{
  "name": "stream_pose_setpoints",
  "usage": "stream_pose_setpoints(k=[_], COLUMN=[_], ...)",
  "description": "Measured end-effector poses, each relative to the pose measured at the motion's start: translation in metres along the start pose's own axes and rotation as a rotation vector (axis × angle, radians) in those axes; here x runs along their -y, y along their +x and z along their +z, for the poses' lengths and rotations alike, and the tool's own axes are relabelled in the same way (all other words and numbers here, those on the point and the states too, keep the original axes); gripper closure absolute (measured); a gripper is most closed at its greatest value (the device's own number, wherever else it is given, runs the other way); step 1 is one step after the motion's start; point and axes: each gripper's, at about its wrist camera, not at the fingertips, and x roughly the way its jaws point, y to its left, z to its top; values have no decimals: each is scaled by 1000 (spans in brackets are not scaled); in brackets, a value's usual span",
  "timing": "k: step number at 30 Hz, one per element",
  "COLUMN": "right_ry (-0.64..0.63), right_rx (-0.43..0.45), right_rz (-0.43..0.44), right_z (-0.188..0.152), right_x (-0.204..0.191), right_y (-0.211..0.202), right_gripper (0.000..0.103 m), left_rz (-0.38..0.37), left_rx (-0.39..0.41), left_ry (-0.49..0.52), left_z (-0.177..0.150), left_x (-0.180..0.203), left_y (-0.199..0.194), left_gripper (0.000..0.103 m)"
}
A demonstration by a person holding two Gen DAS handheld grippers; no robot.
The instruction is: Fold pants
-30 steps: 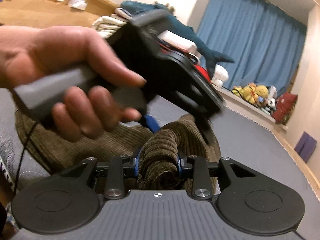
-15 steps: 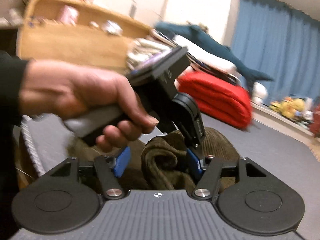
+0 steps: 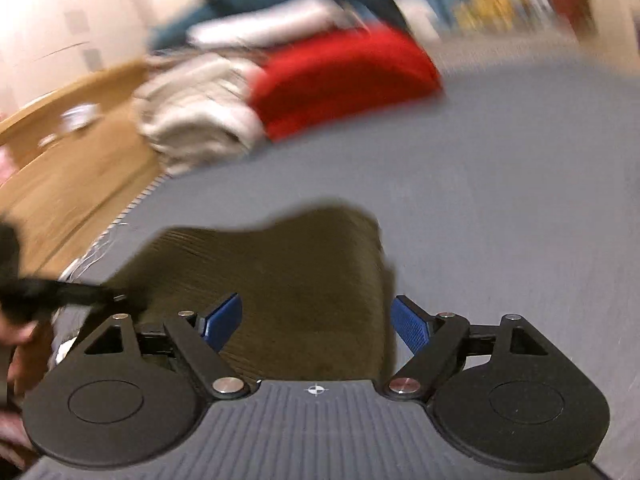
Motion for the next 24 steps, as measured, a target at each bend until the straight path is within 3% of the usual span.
stream_pose_setpoints(k=[3,8,9,10,11,12,14,15,17,19,20,22,23,24], right_ry=[91,69,71,70,60,45,25,18,-7,-36,-51,-89,-104,-112], right_rx=[-77,-146,-168,-185,-203,-215,-222,-221,-222,-219,-211,-192,-178,-169], right_rz=[-3,5,14,23,28,26,20,23,26,43,51,70,72,79], right_z=[-8,-7,-8,-9,-12,-14,-16,-16,-14,-13,-12,-10,-8,-6], right_x=[9,5,4,4,3,1,-1,-2,-5,-7,-9,-13,-15,-16], right_y=[29,59,63,65,68,70,69,69,70,69,68,64,61,57], right_gripper=[20,20,19,19,19,19,19,18,20,31,44,63,75,81], left_rz=[-18,42,46,63,104,152,221,219,160,89,71,1,-30,-40], left_rx=[18,30,21,13,11,16,43,48,-20,-122,-153,-188,-190,-191], left_ry=[-43,-65,-62,-50,-24,1,15,5,-52,-121,-144,-212,-231,-235], left_z=[0,4,1,-1,-2,-1,-1,-1,-1,-5,-7,-11,-13,-13], left_x=[-6,-6,-5,-4,-2,0,-2,-4,-15,-26,-30,-39,-42,-42], left_y=[-7,5,6,9,11,12,11,11,23,41,49,56,57,58], left_gripper=[82,82,78,72,58,35,5,2,1,1,1,4,12,14])
